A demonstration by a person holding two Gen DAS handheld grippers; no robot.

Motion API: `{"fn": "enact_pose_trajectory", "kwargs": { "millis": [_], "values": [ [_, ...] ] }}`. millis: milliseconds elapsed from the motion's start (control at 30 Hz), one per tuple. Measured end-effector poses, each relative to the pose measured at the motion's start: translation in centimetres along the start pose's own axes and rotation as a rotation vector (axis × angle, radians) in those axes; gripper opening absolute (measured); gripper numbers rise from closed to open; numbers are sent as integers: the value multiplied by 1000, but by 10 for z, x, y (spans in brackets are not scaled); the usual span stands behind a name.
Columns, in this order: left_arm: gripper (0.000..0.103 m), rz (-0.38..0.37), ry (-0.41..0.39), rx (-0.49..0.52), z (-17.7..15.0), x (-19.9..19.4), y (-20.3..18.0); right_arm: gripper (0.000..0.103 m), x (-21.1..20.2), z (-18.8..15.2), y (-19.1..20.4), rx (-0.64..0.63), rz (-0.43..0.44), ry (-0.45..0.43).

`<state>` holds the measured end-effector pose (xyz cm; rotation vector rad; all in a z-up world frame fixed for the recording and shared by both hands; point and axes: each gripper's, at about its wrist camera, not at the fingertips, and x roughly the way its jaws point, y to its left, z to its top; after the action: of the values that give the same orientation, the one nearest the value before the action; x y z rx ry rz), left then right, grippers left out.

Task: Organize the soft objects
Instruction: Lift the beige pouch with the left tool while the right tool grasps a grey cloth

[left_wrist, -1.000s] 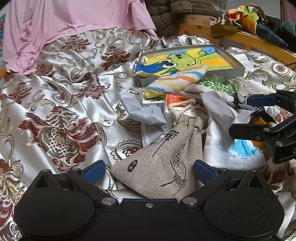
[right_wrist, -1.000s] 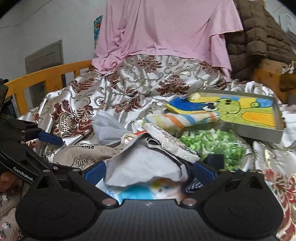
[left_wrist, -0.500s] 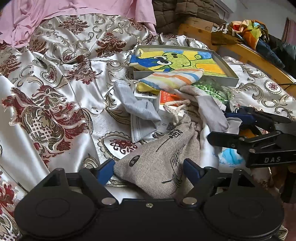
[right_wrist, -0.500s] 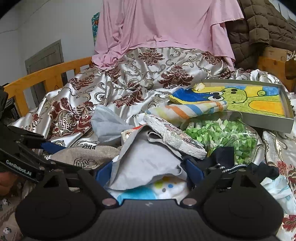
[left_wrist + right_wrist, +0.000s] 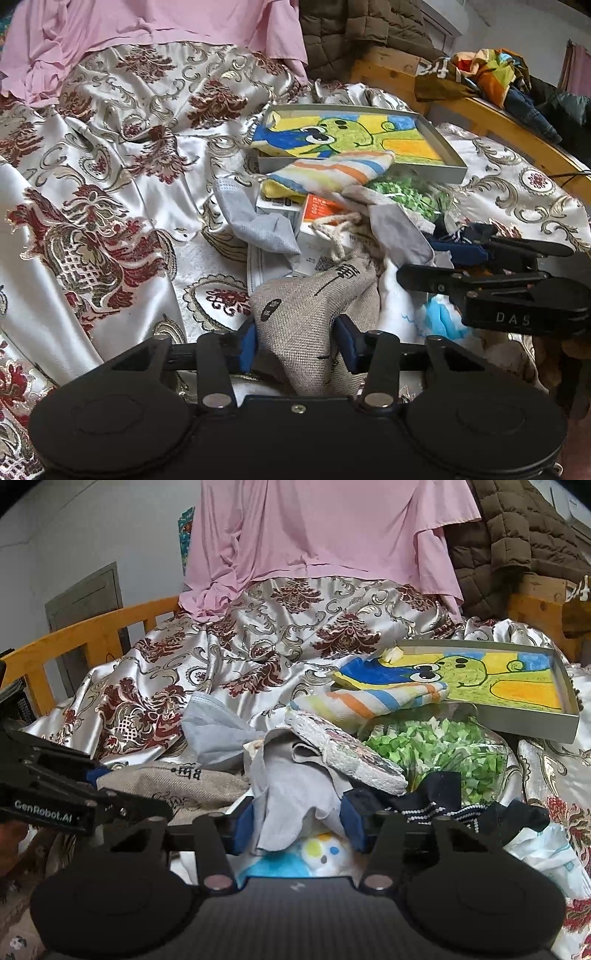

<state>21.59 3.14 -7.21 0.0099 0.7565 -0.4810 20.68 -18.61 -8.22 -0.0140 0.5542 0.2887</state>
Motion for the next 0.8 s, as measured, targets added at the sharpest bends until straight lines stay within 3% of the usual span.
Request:
{"fn": "enact_pose_trajectory", "kwargs": {
  "millis": [67, 267, 433, 567, 800],
  "values": [
    [43, 12, -7, -6, 0, -1, 0, 45, 0, 0, 1, -3, 4, 0],
    [38, 48, -21, -26, 0, 0, -1, 42, 0, 1, -2, 38, 36, 8],
    [34, 72, -44, -35, 0, -2, 1, 20, 1, 1, -6, 72, 53, 24],
    [31, 85, -59, -45, 0, -3, 3, 7, -1, 1, -4, 55, 26, 16],
    [29, 106, -82, -18, 0, -5, -2, 4, -13, 2, -1, -16, -128, -73]
  ]
}}
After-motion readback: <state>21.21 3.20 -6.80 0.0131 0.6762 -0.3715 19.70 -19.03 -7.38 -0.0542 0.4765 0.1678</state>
